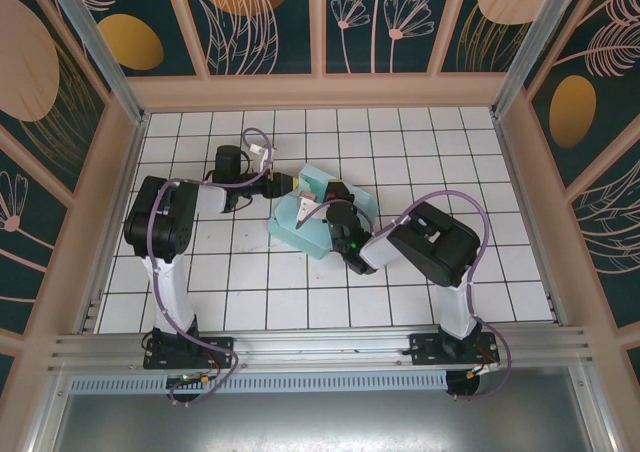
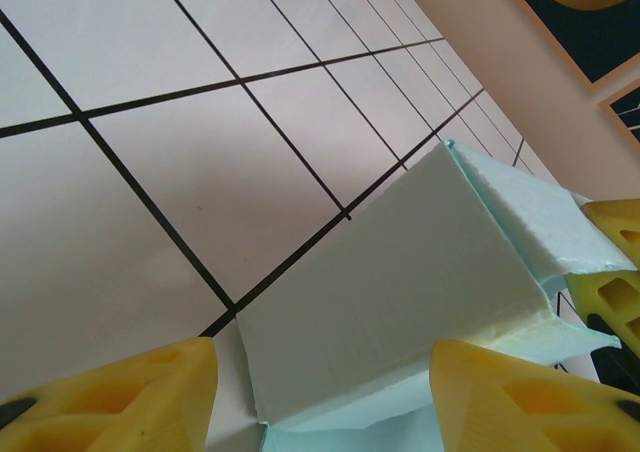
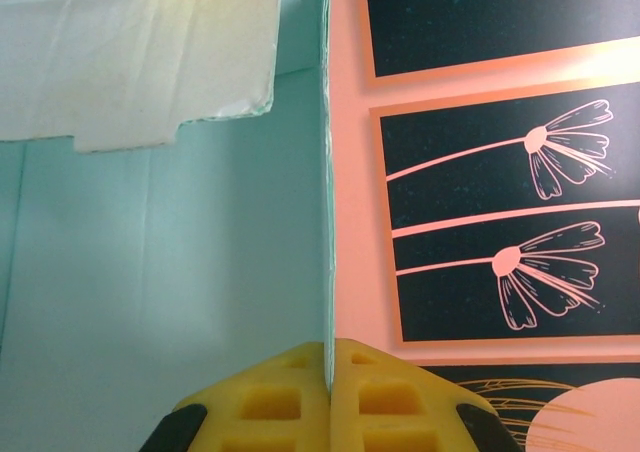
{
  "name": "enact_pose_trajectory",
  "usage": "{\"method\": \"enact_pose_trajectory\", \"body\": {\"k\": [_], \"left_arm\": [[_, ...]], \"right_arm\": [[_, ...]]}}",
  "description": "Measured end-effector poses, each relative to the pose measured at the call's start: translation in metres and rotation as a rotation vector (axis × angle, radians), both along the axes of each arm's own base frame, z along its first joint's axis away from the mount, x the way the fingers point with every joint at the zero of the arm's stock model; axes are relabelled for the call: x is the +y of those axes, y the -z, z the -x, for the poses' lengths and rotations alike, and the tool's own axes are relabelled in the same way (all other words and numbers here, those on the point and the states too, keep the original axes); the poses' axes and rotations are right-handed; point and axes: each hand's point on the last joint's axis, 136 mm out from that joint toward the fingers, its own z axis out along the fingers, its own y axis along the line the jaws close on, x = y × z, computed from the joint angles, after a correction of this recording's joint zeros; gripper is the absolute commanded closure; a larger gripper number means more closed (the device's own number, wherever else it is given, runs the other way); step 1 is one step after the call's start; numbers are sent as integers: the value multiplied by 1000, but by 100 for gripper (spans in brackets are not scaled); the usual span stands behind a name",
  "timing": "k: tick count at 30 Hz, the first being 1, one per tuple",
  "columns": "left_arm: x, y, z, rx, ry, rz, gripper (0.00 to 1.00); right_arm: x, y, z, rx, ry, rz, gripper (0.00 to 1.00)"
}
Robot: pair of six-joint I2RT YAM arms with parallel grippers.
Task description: Fold the paper box
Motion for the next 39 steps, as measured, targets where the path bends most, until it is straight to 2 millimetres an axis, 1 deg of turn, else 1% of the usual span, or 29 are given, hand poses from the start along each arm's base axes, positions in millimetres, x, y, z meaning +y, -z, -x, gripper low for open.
{"method": "enact_pose_trajectory", "body": {"k": [8, 16, 20, 24, 31, 39], "left_arm": [[-3, -1, 4, -17, 16, 10, 42], [-18, -5, 16, -22, 79, 33, 44], [-19, -4, 17, -22, 81, 33, 50], [-22, -2, 13, -24, 85, 29, 56], [-28, 3, 8, -42, 67, -4, 56], [-30, 8, 1, -59, 14, -47, 72]], "right_arm": [[0, 2, 0, 4, 2, -10, 100], [1, 1, -1, 3, 2, -23, 100], [1, 1, -1, 3, 3, -25, 100], [1, 1, -1, 3, 6, -25, 100], [-3, 1, -2, 2, 26, -23, 100], [-3, 3, -3, 20, 40, -38, 100]]}}
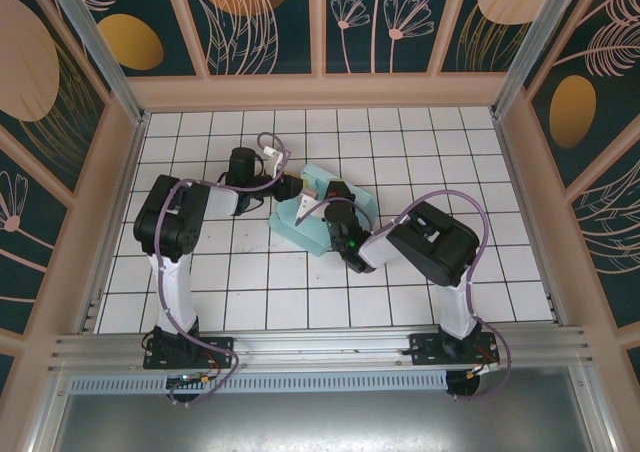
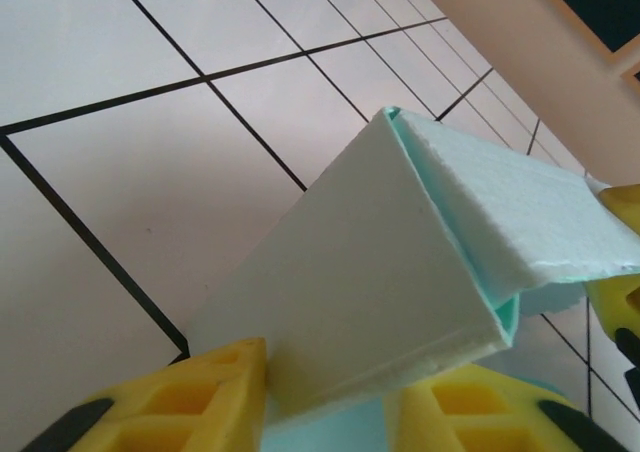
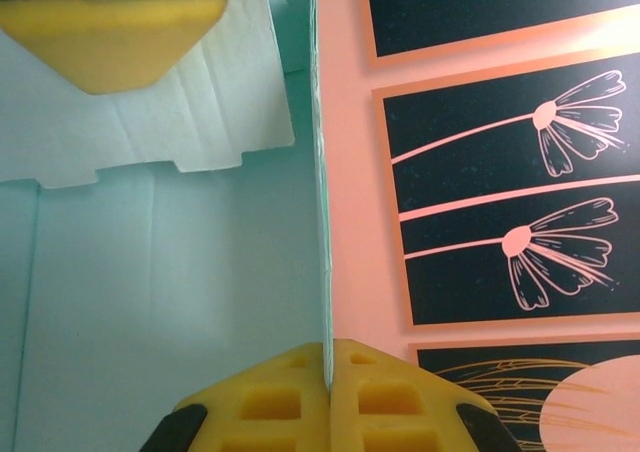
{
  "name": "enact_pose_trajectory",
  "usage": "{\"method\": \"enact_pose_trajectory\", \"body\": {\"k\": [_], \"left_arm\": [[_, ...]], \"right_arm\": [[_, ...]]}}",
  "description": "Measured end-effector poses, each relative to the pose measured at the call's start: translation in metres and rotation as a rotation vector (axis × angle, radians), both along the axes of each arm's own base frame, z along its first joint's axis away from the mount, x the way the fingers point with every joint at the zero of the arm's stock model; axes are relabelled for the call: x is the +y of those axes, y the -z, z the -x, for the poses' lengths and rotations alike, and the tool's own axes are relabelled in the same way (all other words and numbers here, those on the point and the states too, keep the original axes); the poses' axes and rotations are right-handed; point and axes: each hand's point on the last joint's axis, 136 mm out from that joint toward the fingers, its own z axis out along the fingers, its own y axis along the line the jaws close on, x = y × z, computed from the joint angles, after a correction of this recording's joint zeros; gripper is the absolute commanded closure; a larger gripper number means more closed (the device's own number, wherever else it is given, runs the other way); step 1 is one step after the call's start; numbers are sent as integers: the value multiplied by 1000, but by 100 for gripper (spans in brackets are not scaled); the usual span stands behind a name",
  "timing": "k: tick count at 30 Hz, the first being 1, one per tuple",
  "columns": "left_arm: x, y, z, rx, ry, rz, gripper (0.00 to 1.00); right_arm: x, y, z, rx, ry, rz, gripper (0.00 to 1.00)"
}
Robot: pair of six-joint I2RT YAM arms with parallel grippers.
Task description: Fold the paper box
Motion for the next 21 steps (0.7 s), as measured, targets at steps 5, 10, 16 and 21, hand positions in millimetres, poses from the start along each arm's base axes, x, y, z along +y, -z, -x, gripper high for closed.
{"method": "enact_pose_trajectory", "body": {"k": [5, 10, 16, 21], "left_arm": [[1, 3, -1, -10, -16, -15, 85], [2, 3, -3, -39, -24, -23, 92], [3, 2, -6, -59, -33, -34, 93], [1, 3, -5, -69, -32, -50, 94]], "right_arm": [[0, 2, -2, 14, 14, -6, 100], [-2, 3, -3, 23, 29, -19, 100], [3, 1, -2, 51, 21, -84, 76], [18, -5, 5, 115, -27, -191, 48]]}}
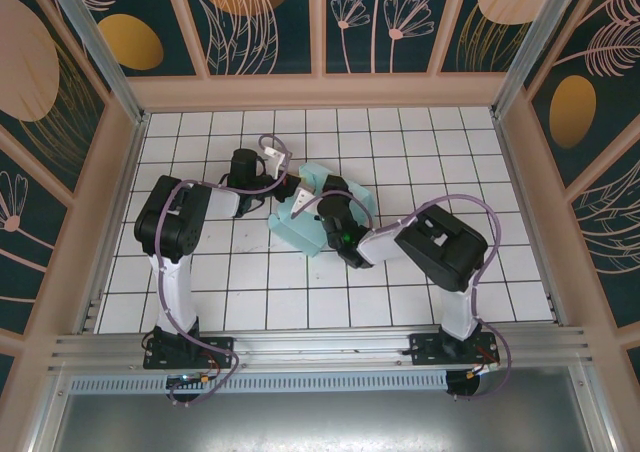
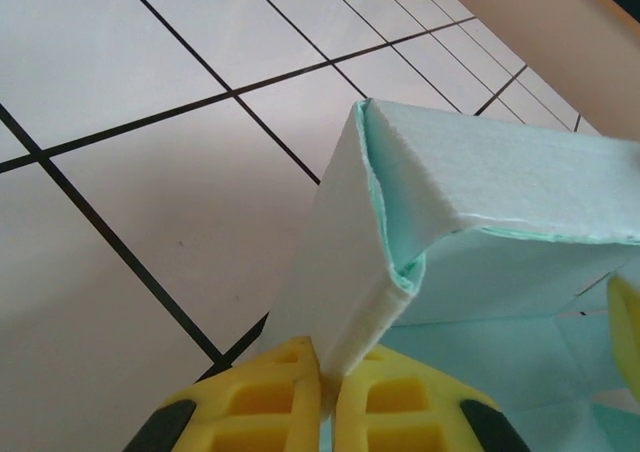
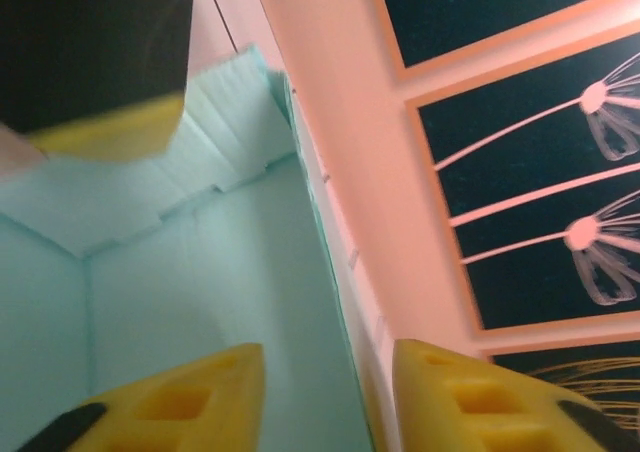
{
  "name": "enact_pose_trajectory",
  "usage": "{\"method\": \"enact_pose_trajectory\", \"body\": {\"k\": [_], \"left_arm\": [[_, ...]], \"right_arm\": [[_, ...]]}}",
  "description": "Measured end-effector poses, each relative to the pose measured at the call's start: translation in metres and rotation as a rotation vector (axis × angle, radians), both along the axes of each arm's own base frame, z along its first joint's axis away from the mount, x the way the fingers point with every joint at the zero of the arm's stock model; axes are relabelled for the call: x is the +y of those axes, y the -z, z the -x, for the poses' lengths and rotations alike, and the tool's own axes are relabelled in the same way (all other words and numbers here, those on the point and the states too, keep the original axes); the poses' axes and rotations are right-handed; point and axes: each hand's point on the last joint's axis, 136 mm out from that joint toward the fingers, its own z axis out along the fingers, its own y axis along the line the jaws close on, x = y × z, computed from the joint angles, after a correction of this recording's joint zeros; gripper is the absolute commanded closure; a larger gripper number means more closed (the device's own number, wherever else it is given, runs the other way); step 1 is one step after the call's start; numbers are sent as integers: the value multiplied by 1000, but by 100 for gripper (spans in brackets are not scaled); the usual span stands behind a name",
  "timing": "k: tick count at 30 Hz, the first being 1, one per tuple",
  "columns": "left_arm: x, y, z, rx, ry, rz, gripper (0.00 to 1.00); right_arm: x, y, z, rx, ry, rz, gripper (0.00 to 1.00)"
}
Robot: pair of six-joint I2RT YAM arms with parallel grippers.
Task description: Fold the paper box
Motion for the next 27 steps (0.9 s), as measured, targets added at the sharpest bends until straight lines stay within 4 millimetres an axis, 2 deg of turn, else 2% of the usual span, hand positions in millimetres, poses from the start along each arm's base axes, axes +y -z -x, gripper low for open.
{"method": "enact_pose_trajectory", "body": {"k": [4, 8, 14, 19, 23, 25, 27], "left_arm": [[-1, 1, 2, 4, 7, -13, 94], [-2, 2, 3, 7, 6, -25, 95], [2, 1, 0, 10, -17, -44, 100], [7, -7, -2, -16, -65, -67, 100], [9, -22, -6, -67, -124, -98, 100], [7, -30, -6, -106, -155, -124, 100], [4, -34, -1, -147, -176, -154, 100]], "right_arm": [[12, -8, 9, 89, -51, -125, 31], [17, -18, 21, 180, -86, -264, 23], [24, -59, 44, 303, -165, -537, 21], [24, -108, 58, 376, -236, -789, 21], [10, -141, 57, 407, -240, -990, 24], [-10, -154, 45, 407, -191, -1106, 26], [-35, -158, 29, 415, -116, -1211, 26]]}}
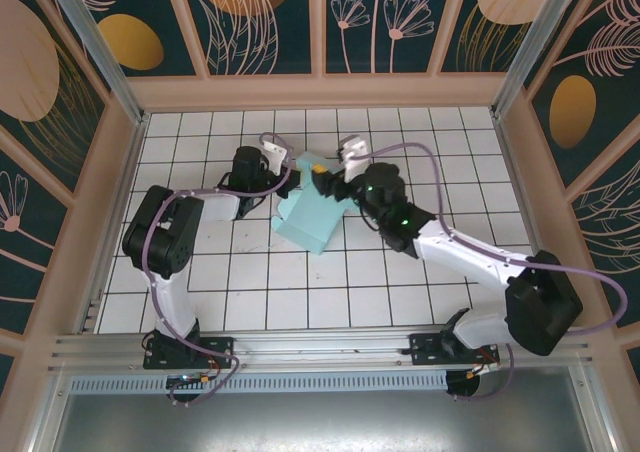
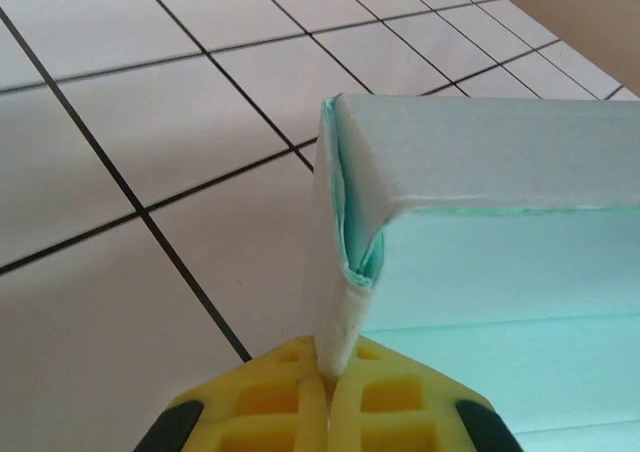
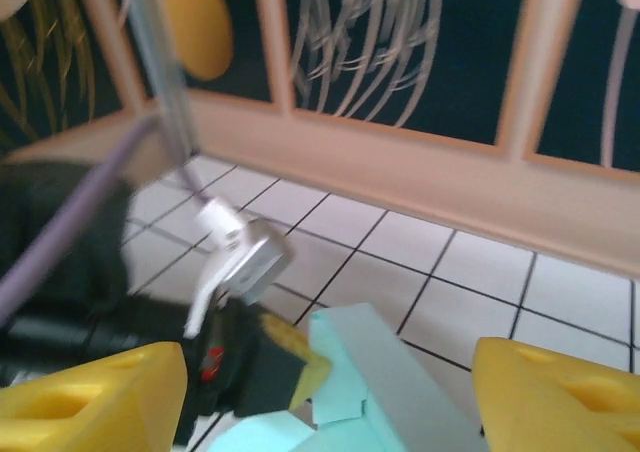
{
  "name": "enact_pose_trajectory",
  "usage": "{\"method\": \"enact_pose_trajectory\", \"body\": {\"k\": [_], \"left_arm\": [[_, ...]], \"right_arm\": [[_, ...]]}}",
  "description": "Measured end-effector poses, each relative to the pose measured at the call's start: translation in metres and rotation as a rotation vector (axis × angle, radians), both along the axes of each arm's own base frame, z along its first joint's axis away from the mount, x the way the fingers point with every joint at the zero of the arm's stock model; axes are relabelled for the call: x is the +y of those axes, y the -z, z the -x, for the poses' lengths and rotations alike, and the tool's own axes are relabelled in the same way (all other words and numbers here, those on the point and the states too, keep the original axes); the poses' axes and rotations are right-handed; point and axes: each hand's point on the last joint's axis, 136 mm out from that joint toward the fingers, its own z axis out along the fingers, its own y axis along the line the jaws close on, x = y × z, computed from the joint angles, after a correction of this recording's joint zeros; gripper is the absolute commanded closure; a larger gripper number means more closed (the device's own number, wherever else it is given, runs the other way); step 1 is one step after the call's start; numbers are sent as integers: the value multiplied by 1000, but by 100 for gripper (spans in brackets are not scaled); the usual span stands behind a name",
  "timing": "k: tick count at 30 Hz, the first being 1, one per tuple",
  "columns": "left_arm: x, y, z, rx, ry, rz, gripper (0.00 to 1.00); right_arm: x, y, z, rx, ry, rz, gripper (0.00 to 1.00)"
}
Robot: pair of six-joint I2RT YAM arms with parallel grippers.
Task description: Fold the paper box
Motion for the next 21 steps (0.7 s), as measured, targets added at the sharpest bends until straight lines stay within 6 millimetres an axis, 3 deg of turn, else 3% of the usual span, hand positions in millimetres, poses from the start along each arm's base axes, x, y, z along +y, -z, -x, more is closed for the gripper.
{"method": "enact_pose_trajectory", "body": {"k": [4, 7, 15, 21], "left_arm": [[-9, 1, 22, -90, -6, -72, 100], [-17, 10, 41, -124, 12, -114, 100], [-26, 7, 44, -196, -4, -115, 100], [-26, 26, 45, -175, -1, -128, 100]], "right_arm": [[-49, 13, -30, 145, 90, -129, 28], [-63, 32, -41, 273, 80, -183, 29], [-32, 103, -41, 569, -54, -212, 32], [-13, 135, -42, 697, -114, -238, 36]]}}
